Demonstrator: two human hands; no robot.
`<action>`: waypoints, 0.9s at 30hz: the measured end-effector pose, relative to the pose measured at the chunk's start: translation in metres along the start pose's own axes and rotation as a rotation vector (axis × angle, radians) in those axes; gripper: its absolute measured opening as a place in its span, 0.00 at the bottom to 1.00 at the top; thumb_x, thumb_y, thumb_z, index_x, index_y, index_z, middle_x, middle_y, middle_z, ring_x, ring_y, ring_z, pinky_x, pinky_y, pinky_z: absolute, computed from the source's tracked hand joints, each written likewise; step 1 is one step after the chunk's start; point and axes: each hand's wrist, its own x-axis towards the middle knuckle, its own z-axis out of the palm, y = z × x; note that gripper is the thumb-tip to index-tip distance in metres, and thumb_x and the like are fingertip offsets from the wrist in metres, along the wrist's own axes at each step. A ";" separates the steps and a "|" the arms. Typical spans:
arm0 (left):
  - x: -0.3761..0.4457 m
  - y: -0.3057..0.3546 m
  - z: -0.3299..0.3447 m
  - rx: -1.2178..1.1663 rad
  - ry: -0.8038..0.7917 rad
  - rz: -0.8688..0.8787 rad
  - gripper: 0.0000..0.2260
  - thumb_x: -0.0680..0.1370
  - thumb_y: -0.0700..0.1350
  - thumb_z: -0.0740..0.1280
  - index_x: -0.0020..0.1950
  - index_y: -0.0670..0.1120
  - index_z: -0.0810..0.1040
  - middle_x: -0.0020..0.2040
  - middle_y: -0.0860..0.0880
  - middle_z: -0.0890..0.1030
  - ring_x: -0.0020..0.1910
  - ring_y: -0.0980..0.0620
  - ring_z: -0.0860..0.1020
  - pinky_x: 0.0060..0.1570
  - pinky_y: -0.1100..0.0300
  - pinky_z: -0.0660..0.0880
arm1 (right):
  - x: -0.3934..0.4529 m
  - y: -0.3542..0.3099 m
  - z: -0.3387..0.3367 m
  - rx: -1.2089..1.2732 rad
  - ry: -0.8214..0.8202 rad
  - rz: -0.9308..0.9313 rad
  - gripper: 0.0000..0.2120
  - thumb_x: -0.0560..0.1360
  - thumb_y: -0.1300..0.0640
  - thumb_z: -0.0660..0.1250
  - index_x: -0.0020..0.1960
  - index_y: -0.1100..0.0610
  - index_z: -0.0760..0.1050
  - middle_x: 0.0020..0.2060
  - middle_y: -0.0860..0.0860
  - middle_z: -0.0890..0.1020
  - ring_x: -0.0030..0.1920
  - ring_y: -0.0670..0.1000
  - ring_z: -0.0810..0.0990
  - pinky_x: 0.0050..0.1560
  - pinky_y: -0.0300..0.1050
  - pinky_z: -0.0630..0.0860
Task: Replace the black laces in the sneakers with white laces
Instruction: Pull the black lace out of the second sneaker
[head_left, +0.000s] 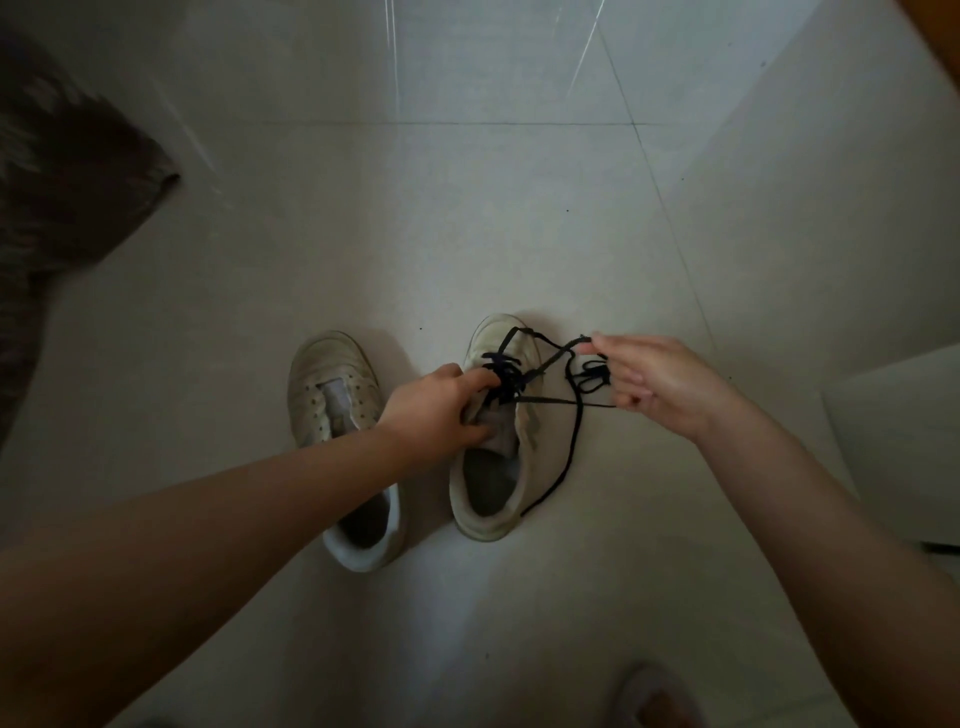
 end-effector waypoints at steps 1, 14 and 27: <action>0.000 0.001 0.000 0.002 -0.002 0.000 0.26 0.74 0.56 0.67 0.70 0.56 0.65 0.56 0.49 0.73 0.52 0.50 0.75 0.39 0.61 0.66 | 0.000 -0.002 -0.001 -0.003 0.009 -0.039 0.10 0.80 0.56 0.60 0.48 0.60 0.78 0.19 0.44 0.60 0.20 0.42 0.58 0.23 0.34 0.64; 0.000 0.001 -0.001 -0.027 -0.032 -0.024 0.22 0.73 0.56 0.68 0.65 0.59 0.68 0.48 0.53 0.68 0.49 0.50 0.74 0.38 0.61 0.66 | -0.010 -0.024 -0.011 0.329 -0.018 -0.051 0.14 0.78 0.47 0.60 0.37 0.53 0.68 0.20 0.45 0.61 0.20 0.42 0.58 0.25 0.34 0.59; 0.001 0.033 -0.009 0.570 -0.055 0.088 0.09 0.80 0.45 0.57 0.60 0.47 0.68 0.52 0.47 0.76 0.45 0.47 0.77 0.40 0.57 0.62 | 0.001 -0.044 -0.009 0.465 0.354 -0.172 0.11 0.79 0.54 0.63 0.39 0.54 0.67 0.23 0.46 0.73 0.25 0.44 0.68 0.25 0.36 0.63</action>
